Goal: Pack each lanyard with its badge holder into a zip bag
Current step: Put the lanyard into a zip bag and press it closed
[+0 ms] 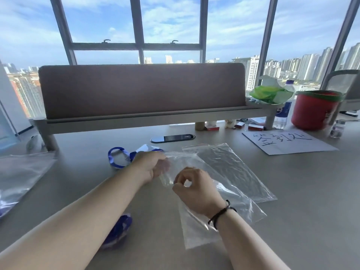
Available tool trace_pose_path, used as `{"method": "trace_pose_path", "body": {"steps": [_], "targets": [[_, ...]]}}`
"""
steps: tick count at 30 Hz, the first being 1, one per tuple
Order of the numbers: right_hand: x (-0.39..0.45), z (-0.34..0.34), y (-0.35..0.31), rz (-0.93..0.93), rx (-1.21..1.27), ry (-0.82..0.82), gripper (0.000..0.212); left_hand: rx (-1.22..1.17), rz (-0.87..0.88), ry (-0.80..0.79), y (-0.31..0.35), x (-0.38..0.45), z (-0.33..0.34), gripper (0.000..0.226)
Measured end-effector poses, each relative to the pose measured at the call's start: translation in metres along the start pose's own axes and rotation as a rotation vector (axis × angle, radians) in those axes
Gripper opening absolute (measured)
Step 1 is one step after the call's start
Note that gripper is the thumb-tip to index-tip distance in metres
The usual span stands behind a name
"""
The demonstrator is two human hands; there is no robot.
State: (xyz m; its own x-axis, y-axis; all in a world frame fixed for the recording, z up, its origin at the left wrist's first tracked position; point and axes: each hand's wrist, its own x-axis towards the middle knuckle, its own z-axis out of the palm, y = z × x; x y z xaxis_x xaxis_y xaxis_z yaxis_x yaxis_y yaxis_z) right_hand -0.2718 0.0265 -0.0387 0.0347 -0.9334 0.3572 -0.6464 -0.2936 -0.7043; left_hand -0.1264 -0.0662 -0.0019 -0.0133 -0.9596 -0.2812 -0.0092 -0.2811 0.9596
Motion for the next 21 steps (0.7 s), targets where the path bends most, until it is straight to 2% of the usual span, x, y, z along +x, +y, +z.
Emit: {"method": "trace_pose_path", "body": {"steps": [3, 5, 8, 10, 12, 14, 17, 19, 21], "targets": [[-0.002, 0.000, 0.004, 0.029, 0.010, -0.136, 0.027, -0.043, -0.012, -0.076, 0.006, -0.006, -0.026, 0.012], [-0.004, 0.000, 0.008, 0.025, -0.143, -0.174, 0.030, 0.010, 0.017, -0.118, 0.006, -0.020, -0.039, 0.008], [-0.004, -0.004, 0.007, 0.032, -0.328, -0.085, 0.033, 0.097, 0.069, -0.188, 0.001, -0.053, -0.060, 0.012], [-0.004, -0.010, 0.004, 0.007, -0.412, -0.027, 0.052, 0.154, 0.064, -0.280, -0.002, -0.078, -0.071, 0.016], [-0.007, -0.011, -0.004, -0.048, -0.453, 0.027, 0.067, 0.198, 0.055, -0.375, -0.005, -0.103, -0.077, 0.030], [-0.014, -0.005, -0.020, -0.092, -0.366, 0.081, 0.075, 0.265, 0.080, -0.416, -0.009, -0.125, -0.076, 0.042], [-0.029, 0.011, -0.045, -0.085, -0.002, 0.039, 0.082, 0.317, 0.189, -0.408, -0.021, -0.147, -0.068, 0.025], [-0.037, 0.021, -0.053, -0.071, 0.146, 0.000, 0.070, 0.375, 0.271, -0.387, -0.029, -0.154, -0.064, 0.018], [-0.038, 0.026, -0.054, -0.048, 0.178, -0.007, 0.064, 0.434, 0.314, -0.343, -0.034, -0.153, -0.066, 0.018]]}}
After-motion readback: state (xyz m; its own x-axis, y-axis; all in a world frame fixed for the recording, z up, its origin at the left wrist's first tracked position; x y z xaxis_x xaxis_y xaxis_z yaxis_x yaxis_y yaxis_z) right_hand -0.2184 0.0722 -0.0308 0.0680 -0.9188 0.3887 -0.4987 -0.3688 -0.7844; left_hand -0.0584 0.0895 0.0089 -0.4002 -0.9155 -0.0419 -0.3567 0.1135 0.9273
